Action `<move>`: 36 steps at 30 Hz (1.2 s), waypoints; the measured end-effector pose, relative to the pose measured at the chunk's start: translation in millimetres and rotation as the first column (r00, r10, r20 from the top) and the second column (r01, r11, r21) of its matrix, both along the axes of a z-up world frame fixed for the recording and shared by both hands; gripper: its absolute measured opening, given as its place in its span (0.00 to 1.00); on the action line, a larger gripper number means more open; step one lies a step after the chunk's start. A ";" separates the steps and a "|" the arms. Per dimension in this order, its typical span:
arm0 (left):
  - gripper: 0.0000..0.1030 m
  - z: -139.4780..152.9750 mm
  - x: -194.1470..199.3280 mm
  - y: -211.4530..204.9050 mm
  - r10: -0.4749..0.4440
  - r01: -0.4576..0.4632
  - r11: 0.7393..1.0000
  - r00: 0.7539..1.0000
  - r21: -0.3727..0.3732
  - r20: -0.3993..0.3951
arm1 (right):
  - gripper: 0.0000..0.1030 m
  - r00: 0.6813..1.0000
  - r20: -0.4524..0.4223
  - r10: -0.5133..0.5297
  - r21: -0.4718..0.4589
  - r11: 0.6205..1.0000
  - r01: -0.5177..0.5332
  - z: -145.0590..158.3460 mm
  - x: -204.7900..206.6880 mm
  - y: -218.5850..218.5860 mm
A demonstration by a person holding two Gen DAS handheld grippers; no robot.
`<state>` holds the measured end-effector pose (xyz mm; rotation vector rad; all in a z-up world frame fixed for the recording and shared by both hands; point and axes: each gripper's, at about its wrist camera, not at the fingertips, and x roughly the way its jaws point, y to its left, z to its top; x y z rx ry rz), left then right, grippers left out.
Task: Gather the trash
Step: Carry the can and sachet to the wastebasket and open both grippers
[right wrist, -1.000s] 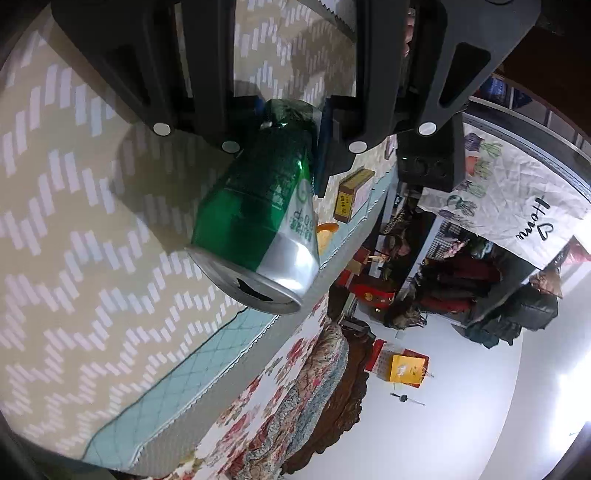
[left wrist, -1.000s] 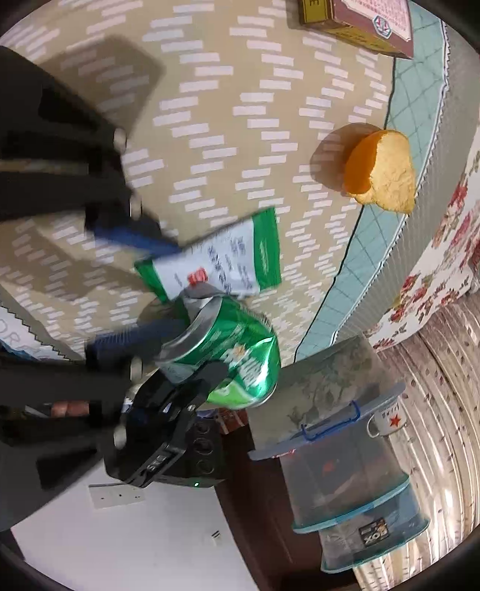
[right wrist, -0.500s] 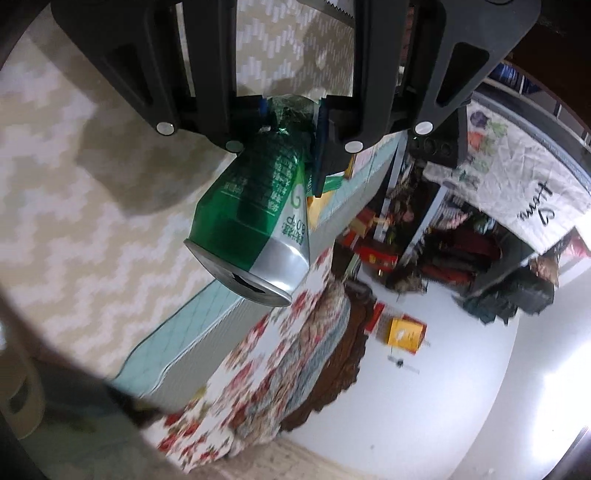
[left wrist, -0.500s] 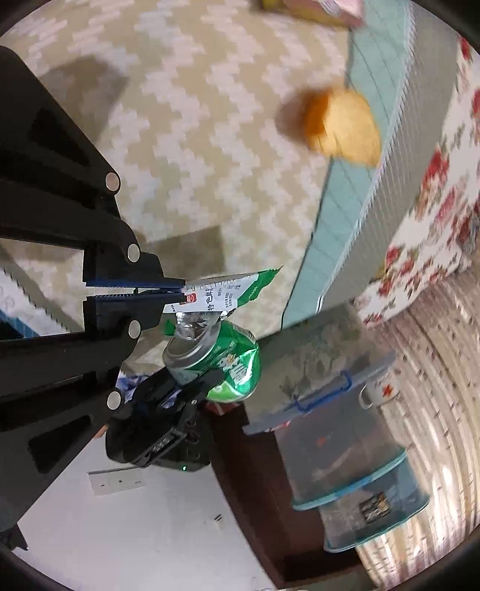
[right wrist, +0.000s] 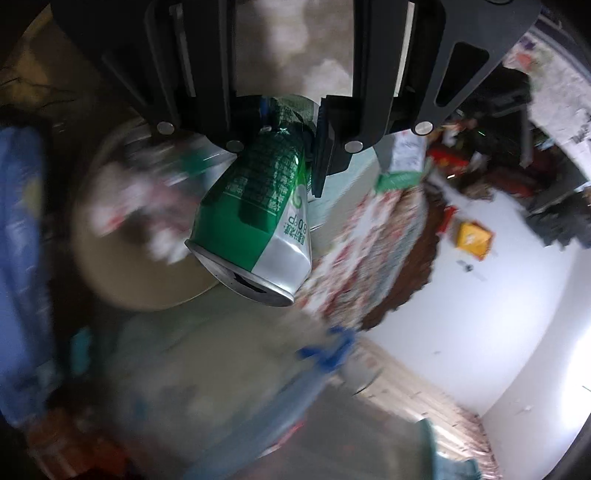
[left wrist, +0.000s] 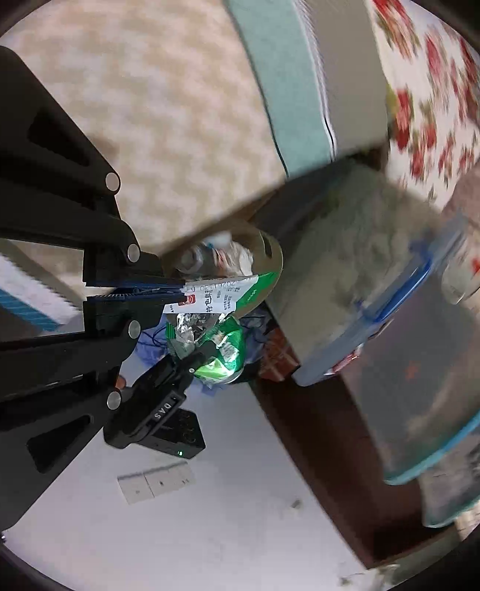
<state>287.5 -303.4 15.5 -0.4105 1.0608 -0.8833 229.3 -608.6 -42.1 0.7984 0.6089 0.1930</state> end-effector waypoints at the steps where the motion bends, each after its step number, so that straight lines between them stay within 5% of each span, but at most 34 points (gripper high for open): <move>1: 0.02 -1.2 6.2 -17.0 -0.016 0.015 1.000 1.000 0.021 0.006 | 0.20 1.000 -0.011 -0.019 -0.031 0.999 0.018 -0.6 0.3 -5.5; 4: 0.02 -9.8 20.8 -59.7 -0.053 0.052 0.995 0.999 0.081 0.009 | 0.20 0.996 -0.028 -0.084 -0.226 0.971 0.076 4.3 2.0 -16.0; 8: 0.02 -26.1 39.8 -102.3 -0.084 0.083 0.987 0.996 0.138 0.001 | 0.20 0.994 -0.037 -0.104 -0.475 0.877 0.074 8.4 19.3 -7.6; 11: 0.03 -45.1 55.9 -125.5 -0.084 0.089 0.983 0.996 0.157 -0.043 | 0.21 0.992 -0.082 -0.098 -0.550 0.834 0.037 -3.5 40.1 -5.6; 15: 0.29 -74.5 64.5 -146.2 -0.063 0.079 0.955 0.996 0.285 -0.066 | 0.22 0.982 -0.186 -0.041 -0.529 0.846 -0.065 -25.9 60.9 -7.7; 17: 0.30 -78.6 61.7 -141.3 -0.068 0.085 0.953 0.995 0.289 -0.069 | 0.29 0.985 -0.171 -0.027 -0.509 0.859 -0.065 -27.1 60.4 -8.3; 19: 0.38 -75.3 59.6 -131.9 -0.064 0.078 0.954 0.996 0.288 -0.057 | 0.66 0.990 -0.136 -0.033 -0.504 0.863 -0.041 -23.7 56.7 -5.6; 20: 0.39 -71.3 57.8 -124.3 -0.059 0.070 0.957 0.997 0.281 -0.048 | 0.69 0.995 -0.089 -0.044 -0.504 0.864 -0.007 -18.3 51.8 -6.9; 28: 0.45 -32.5 29.7 -60.1 -0.041 0.041 0.983 0.999 0.179 -0.006 | 0.65 0.997 -0.071 0.002 -0.543 0.839 -0.041 -2.6 65.2 23.5; 32: 0.45 -18.7 9.4 -16.3 -0.025 0.022 0.988 1.000 0.155 0.017 | 0.64 0.960 -0.232 0.154 -0.497 0.830 -0.254 -26.1 88.6 46.6; 36: 0.46 -6.6 -15.0 43.8 0.017 -0.024 0.991 0.998 0.135 0.057 | 0.65 0.972 -0.195 0.130 -0.478 0.853 -0.210 -18.5 74.5 40.0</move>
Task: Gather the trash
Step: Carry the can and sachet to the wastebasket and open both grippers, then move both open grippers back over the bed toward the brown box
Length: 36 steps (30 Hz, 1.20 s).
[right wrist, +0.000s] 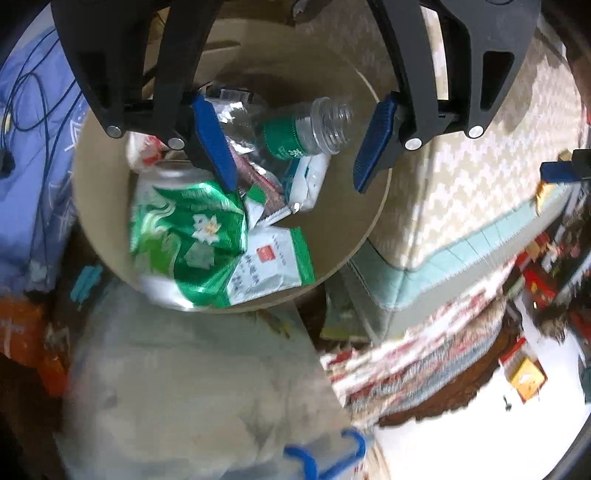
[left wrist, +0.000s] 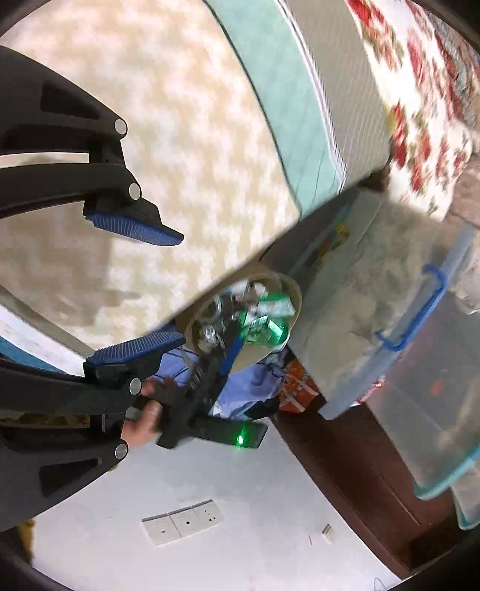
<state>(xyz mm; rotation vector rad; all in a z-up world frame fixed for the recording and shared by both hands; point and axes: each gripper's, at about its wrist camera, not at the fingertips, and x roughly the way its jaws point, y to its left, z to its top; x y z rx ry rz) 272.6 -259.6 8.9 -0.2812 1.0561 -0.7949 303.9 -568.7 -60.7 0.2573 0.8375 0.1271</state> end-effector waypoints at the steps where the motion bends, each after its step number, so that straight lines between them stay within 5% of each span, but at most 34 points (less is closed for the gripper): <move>1: 0.50 1.9 -7.3 19.1 0.014 -0.014 1.000 1.000 -0.005 0.007 | 0.65 1.000 0.016 -0.014 0.015 1.000 0.014 3.2 -5.3 -4.0; 10: 0.51 -4.5 -67.3 176.3 0.274 -0.275 0.961 0.961 0.026 0.022 | 0.64 0.992 0.106 -0.075 0.212 0.976 0.051 41.9 -50.1 -10.0; 17: 0.51 -25.6 -101.7 263.3 0.449 -0.450 0.893 0.892 -0.008 -0.043 | 0.47 0.978 0.096 0.188 0.360 0.909 -0.210 56.4 -11.8 111.8; 20: 0.51 -29.5 -118.3 292.4 0.496 -0.498 0.867 0.867 -0.031 -0.047 | 0.46 0.939 0.060 0.339 0.364 0.869 -0.336 51.1 3.5 198.2; 25: 0.51 -37.5 -141.0 332.4 0.554 -0.557 0.828 0.831 -0.068 -0.060 | 0.46 0.796 0.036 0.604 0.296 0.755 -0.586 55.1 8.4 361.9; 29: 0.51 -43.1 -157.1 362.4 0.601 -0.607 0.788 0.795 -0.103 -0.084 | 0.46 0.723 -0.005 0.691 0.241 0.702 -0.670 55.2 18.2 450.3; 36: 0.51 -51.2 -173.1 391.3 0.643 -0.656 0.739 0.755 -0.151 -0.128 | 0.47 0.688 -0.135 0.713 0.074 0.699 -0.711 32.6 30.9 540.3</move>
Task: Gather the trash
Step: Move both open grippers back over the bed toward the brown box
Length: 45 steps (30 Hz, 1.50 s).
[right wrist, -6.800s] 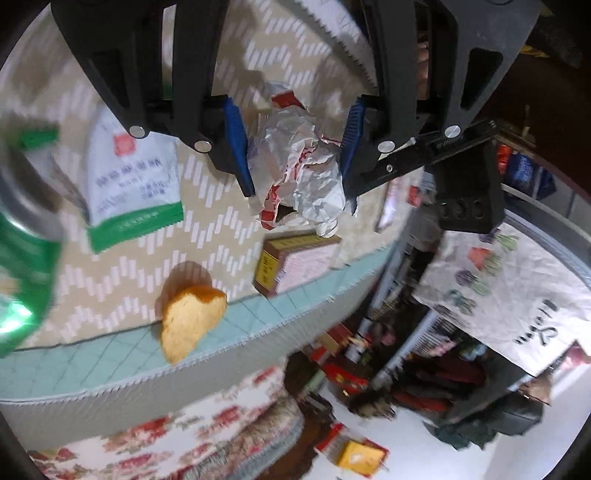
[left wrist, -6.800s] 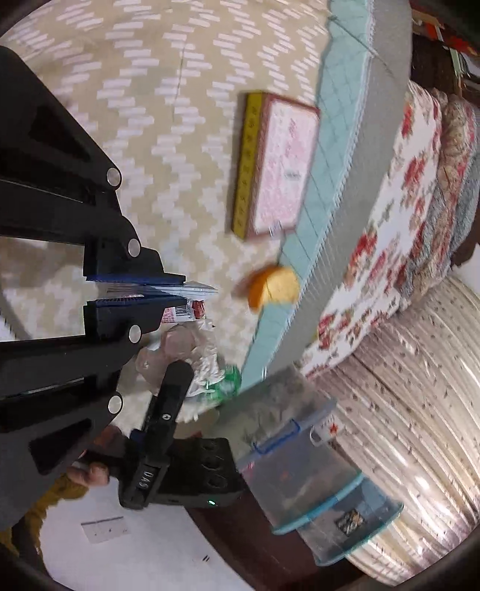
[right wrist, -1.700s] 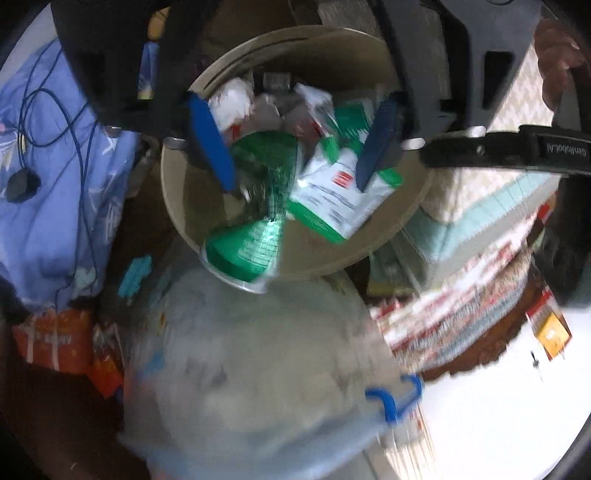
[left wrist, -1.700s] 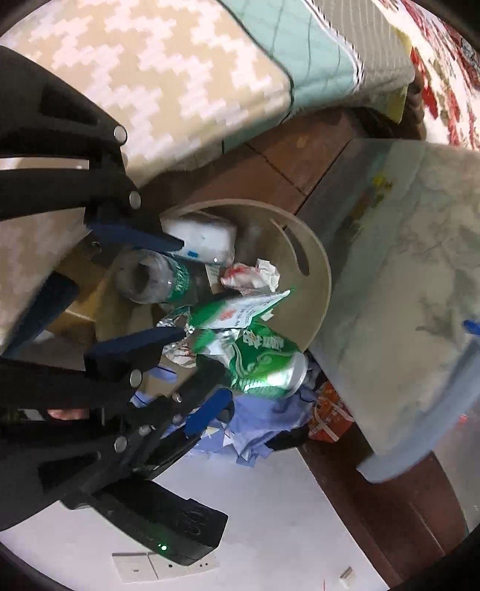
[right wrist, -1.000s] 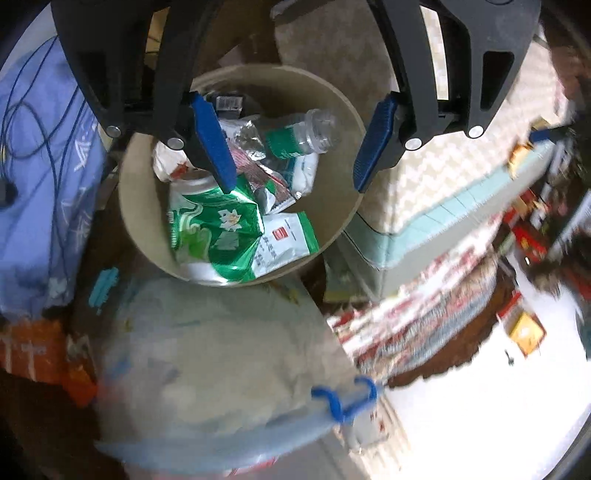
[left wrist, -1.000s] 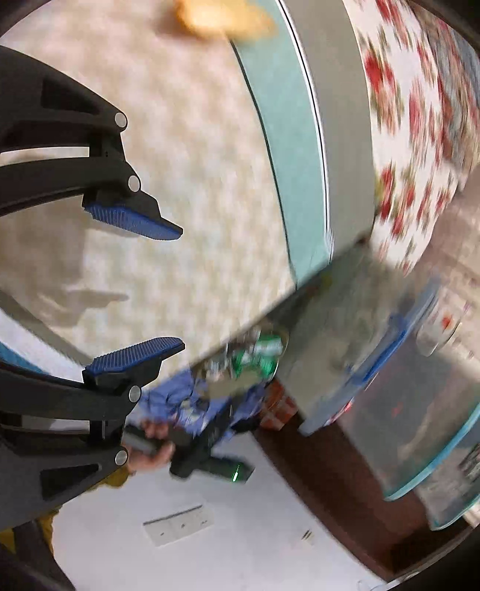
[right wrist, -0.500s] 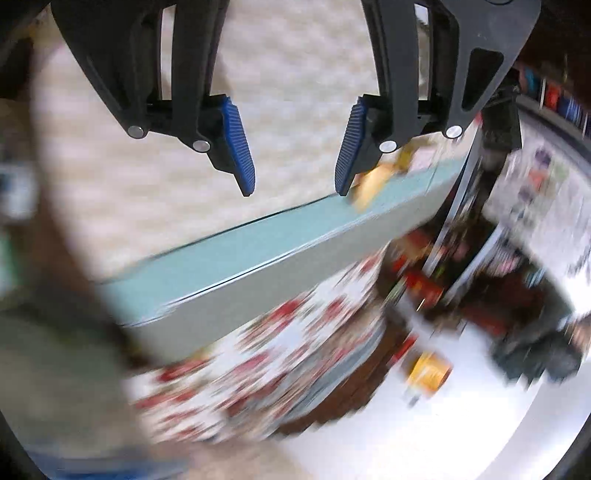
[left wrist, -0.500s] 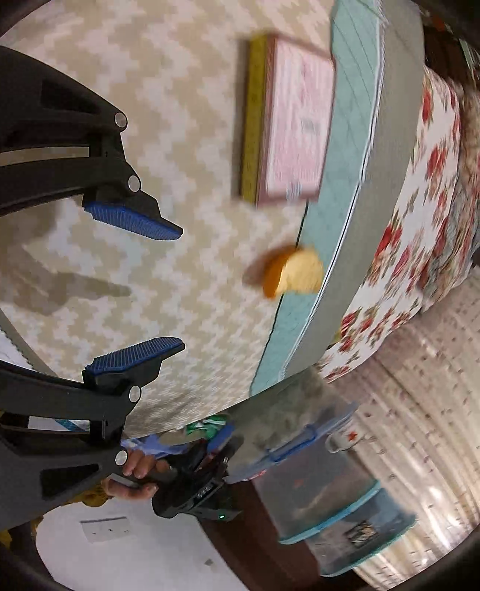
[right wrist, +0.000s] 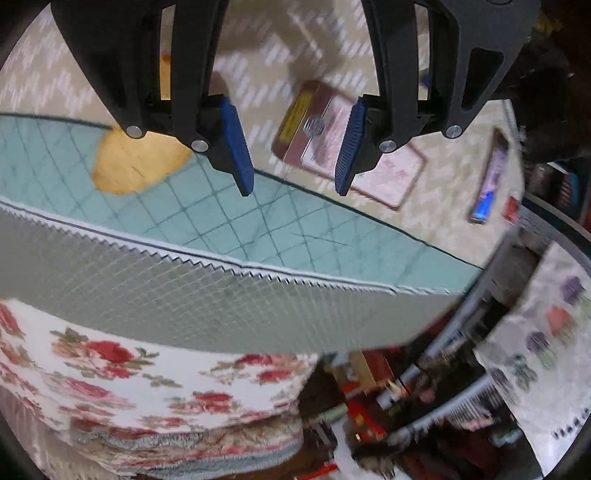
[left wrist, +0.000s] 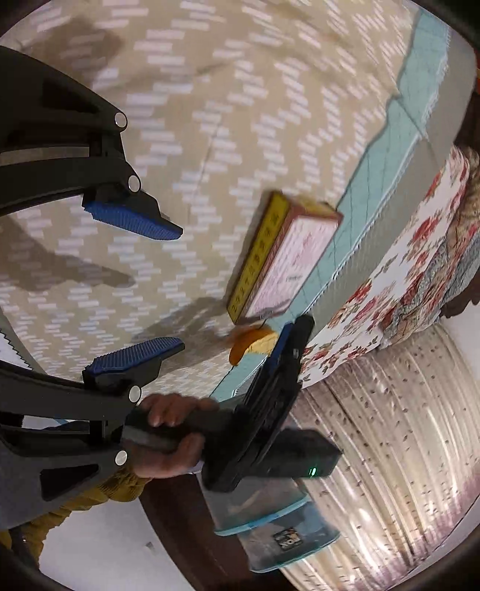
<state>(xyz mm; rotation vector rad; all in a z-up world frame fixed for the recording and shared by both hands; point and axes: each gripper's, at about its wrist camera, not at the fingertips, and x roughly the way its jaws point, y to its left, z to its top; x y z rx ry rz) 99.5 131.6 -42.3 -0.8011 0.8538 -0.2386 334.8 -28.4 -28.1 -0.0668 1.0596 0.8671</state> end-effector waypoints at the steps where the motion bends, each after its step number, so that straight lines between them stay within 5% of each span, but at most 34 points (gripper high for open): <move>1: 0.51 -2.2 -0.9 3.4 0.004 -0.004 1.000 1.000 -0.014 -0.003 | 0.48 0.999 -0.031 0.008 -0.020 1.000 -0.008 -7.4 0.0 5.0; 9: 0.59 1.3 -7.9 17.2 0.046 -0.046 0.998 0.999 -0.044 0.016 | 0.52 0.965 -0.118 0.235 0.013 0.972 -0.235 -16.8 -59.9 -3.5; 13: 0.65 5.1 -8.8 15.6 0.074 -0.073 0.997 0.997 -0.030 0.012 | 0.53 0.952 -0.074 0.296 0.017 0.955 -0.295 -13.7 -95.3 -17.1; 17: 0.73 10.4 -2.6 11.5 0.086 -0.086 0.996 0.996 0.003 -0.004 | 0.55 0.969 -0.001 0.249 0.055 0.967 -0.248 -7.0 -116.9 -46.3; 21: 0.83 17.5 10.3 1.0 0.099 -0.097 0.991 0.995 0.094 -0.016 | 0.58 0.985 -0.016 0.170 0.122 0.978 -0.167 -13.2 -126.5 -81.3; 28: 0.87 11.9 19.1 -12.4 0.099 -0.092 0.981 0.995 0.172 -0.031 | 0.59 0.998 -0.027 0.050 0.215 0.976 -0.043 -31.3 -130.7 -124.5; 45: 0.91 8.5 15.1 -14.8 0.080 -0.079 0.981 0.997 0.177 -0.002 | 0.63 0.999 -0.006 0.036 0.224 0.974 -0.034 -31.0 -127.0 -122.6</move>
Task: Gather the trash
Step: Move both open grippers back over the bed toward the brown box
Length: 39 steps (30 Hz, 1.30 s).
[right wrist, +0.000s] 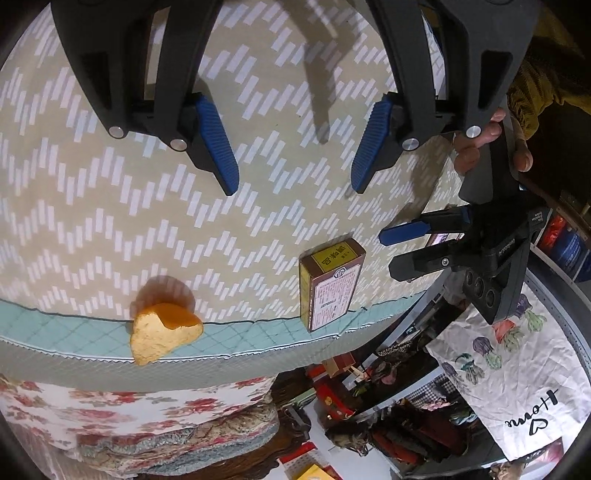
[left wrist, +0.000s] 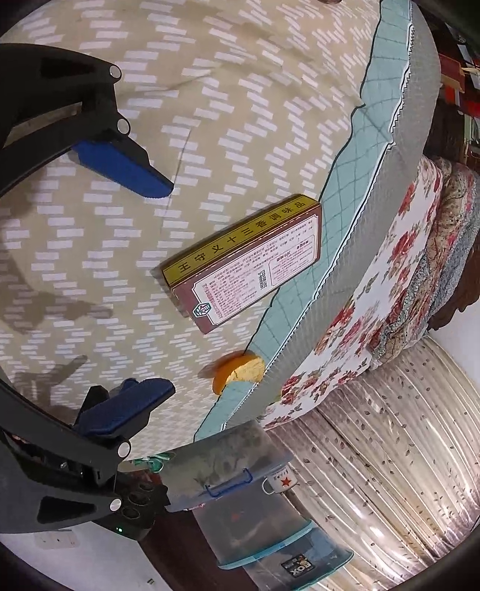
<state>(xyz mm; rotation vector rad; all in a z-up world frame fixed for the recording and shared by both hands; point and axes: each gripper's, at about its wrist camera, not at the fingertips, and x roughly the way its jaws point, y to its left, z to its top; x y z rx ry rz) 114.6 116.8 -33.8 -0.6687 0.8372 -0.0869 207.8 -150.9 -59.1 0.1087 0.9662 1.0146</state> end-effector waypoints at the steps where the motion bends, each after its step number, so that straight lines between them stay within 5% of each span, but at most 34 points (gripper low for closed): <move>1: 0.91 -0.1 0.2 0.3 0.001 -0.001 1.000 1.000 -0.006 0.000 | 0.63 1.000 0.001 0.000 0.000 1.000 0.000 -0.2 -0.4 0.6; 39: 0.91 -2.9 0.3 0.9 0.006 -0.006 1.000 1.000 -0.012 -0.004 | 0.64 1.000 -0.005 -0.013 0.007 1.000 0.013 -1.3 1.1 0.7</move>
